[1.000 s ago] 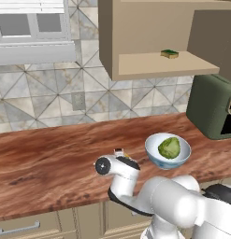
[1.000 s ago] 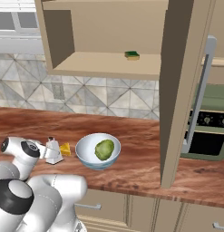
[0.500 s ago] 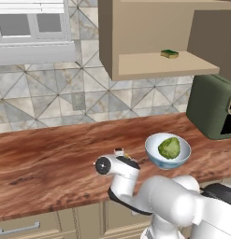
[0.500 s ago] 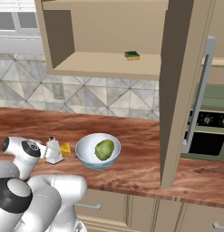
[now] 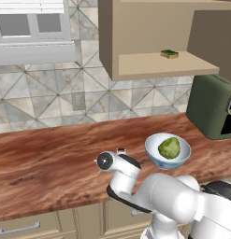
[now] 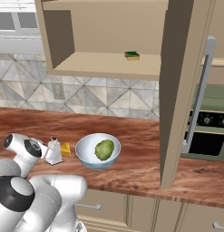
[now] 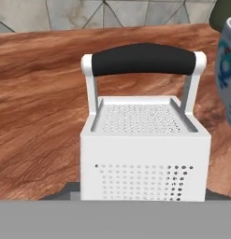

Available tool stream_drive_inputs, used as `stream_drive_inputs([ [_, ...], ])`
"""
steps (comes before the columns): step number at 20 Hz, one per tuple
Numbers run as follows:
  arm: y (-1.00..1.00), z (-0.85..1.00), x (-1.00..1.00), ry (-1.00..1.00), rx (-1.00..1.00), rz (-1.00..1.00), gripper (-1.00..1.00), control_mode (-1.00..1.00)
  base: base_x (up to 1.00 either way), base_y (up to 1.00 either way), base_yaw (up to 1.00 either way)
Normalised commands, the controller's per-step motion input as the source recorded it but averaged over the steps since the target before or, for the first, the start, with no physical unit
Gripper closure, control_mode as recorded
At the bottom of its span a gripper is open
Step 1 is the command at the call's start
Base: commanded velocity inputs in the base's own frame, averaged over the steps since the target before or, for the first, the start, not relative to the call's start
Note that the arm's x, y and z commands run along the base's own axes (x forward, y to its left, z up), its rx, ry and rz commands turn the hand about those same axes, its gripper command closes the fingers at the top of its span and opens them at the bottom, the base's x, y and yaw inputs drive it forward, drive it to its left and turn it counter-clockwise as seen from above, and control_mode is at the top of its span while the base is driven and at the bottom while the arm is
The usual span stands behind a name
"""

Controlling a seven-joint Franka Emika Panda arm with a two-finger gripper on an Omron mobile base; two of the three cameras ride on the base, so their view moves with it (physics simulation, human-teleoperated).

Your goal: Pick the cheese from the fridge and the cheese grater from the cabinet and place them next to the salad bowl.

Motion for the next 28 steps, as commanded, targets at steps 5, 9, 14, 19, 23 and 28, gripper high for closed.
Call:
stream_drive_inputs([
  [5,-0.26,-0.55,-0.23,-0.08,0.13,0.00,1.00,-1.00,0.00,0.00,0.00],
  [9,-0.26,-0.45,-0.01,-0.04,0.10,0.00,1.00,-1.00,0.00,0.00,0.00],
  [14,-0.24,-0.38,0.00,-0.03,0.02,0.02,1.00,-1.00,0.00,0.00,0.00],
  [19,-0.24,-0.45,-0.06,-0.04,0.01,0.04,-1.00,-1.00,0.00,0.00,0.00],
  [23,-0.11,-0.46,-0.15,-0.02,0.01,0.02,-1.00,-1.00,0.00,0.00,0.00],
  [28,-0.11,-0.30,-0.08,-0.05,0.00,0.01,-1.00,-1.00,0.00,0.00,0.00],
])
